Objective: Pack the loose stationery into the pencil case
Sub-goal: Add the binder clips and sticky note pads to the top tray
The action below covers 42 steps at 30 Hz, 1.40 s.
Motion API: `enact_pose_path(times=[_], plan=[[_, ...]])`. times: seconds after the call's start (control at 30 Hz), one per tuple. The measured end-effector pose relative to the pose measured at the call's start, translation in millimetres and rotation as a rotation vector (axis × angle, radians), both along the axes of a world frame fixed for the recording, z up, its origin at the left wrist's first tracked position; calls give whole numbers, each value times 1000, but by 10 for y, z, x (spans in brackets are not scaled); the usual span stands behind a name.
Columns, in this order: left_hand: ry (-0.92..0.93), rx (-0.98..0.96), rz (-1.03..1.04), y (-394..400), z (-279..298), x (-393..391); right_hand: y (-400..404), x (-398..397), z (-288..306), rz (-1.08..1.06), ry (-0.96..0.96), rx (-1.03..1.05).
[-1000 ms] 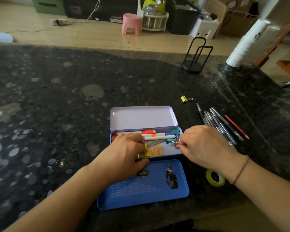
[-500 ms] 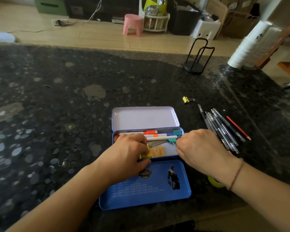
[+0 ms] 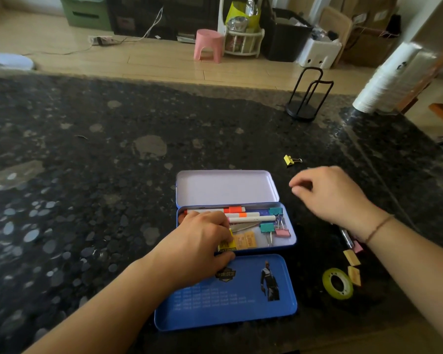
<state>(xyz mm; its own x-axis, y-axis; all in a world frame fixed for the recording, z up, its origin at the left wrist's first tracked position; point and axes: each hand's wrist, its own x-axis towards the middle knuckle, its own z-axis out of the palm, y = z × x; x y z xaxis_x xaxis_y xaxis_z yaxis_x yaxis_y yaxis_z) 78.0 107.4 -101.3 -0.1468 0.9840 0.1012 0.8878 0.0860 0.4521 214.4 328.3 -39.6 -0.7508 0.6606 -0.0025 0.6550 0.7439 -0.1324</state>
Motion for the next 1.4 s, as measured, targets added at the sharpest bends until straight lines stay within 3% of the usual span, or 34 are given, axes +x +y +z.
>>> enact_pose_path(times=[0.1, 0.27, 0.43, 0.63, 0.77, 0.9, 0.97, 1.07, 1.23, 1.4], plan=[[14, 23, -10, 6, 10, 0, 349, -210, -87, -52, 68, 27], [25, 45, -20, 2, 23, -2, 596, -449, -377, -64, -170, 52], [36, 19, -30, -16, 7, -26, 568, -496, -490, -146, -79, 66], [40, 20, -22, -32, 20, -44, 648, -347, -506, 5, -80, 45], [38, 25, -25, -37, 26, -15, 484, -274, -317, 11, 147, -89], [43, 20, -34, -39, 21, -3, -156, 82, -42, 290, 213, -174], [37, 20, -34, -34, 18, -10, -457, 278, -142, 390, 178, -258], [43, 26, -25, -27, 12, 8, -604, 430, -420, 501, 177, -217], [28, 21, -15, -12, 10, 10, -600, 530, -547, 541, 135, -161], [8, 20, -24, -20, -1, -8, -534, 631, -561, 457, 296, -139]])
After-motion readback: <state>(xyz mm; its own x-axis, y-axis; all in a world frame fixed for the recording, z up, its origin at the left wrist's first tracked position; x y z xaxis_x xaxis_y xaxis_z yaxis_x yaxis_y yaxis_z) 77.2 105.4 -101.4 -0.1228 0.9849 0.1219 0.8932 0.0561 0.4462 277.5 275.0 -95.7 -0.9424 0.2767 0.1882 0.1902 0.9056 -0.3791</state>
